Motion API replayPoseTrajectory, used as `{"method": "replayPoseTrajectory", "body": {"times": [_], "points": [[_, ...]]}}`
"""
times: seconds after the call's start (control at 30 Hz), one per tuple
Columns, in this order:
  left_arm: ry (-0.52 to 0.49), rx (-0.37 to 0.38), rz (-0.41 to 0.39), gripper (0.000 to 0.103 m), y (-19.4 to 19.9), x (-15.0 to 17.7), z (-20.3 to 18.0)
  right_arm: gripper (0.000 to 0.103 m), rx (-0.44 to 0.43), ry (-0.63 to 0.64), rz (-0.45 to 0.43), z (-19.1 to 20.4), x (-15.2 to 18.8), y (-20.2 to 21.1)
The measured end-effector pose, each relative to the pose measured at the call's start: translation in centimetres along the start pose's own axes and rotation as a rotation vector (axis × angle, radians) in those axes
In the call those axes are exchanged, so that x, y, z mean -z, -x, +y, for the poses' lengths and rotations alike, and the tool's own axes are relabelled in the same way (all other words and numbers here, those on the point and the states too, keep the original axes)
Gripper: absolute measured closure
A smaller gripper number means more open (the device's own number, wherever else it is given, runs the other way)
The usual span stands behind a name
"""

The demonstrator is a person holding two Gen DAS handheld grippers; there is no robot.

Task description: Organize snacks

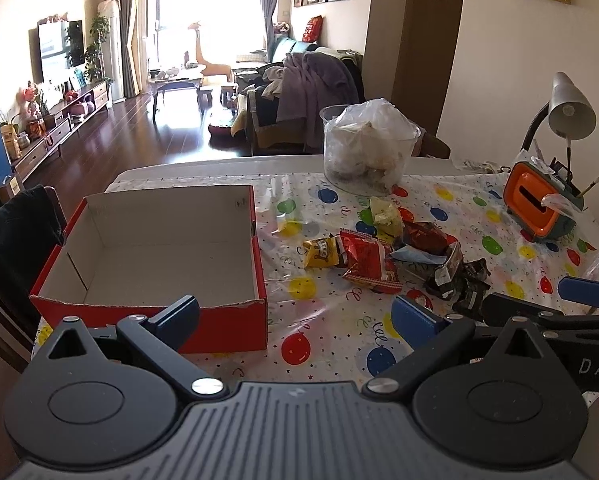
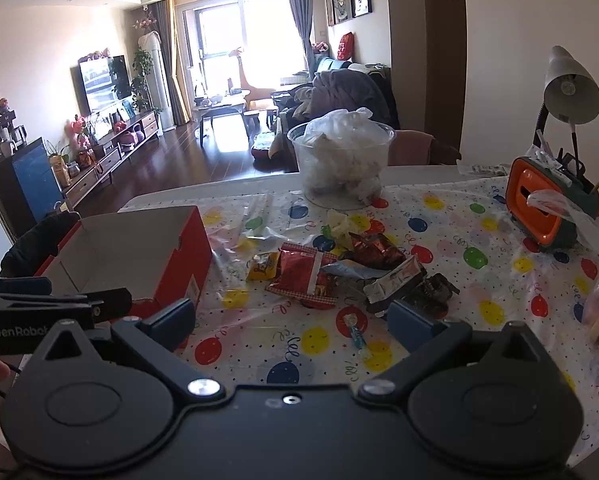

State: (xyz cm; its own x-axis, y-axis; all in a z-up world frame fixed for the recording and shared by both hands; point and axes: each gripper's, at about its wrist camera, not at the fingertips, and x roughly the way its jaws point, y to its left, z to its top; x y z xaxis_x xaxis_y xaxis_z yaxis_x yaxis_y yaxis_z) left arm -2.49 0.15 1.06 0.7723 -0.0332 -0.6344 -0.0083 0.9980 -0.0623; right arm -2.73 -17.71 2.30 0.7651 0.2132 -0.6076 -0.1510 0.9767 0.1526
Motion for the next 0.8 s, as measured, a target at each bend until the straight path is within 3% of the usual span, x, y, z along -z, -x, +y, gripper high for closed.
{"method": "replayPoseTrajectory", "body": {"times": [0.8], "points": [[-0.036, 0.010, -0.035, 0.000, 0.88, -0.64, -0.54, 0.000, 0.002, -0.028, -0.019, -0.03, 0.08, 0.48]]}}
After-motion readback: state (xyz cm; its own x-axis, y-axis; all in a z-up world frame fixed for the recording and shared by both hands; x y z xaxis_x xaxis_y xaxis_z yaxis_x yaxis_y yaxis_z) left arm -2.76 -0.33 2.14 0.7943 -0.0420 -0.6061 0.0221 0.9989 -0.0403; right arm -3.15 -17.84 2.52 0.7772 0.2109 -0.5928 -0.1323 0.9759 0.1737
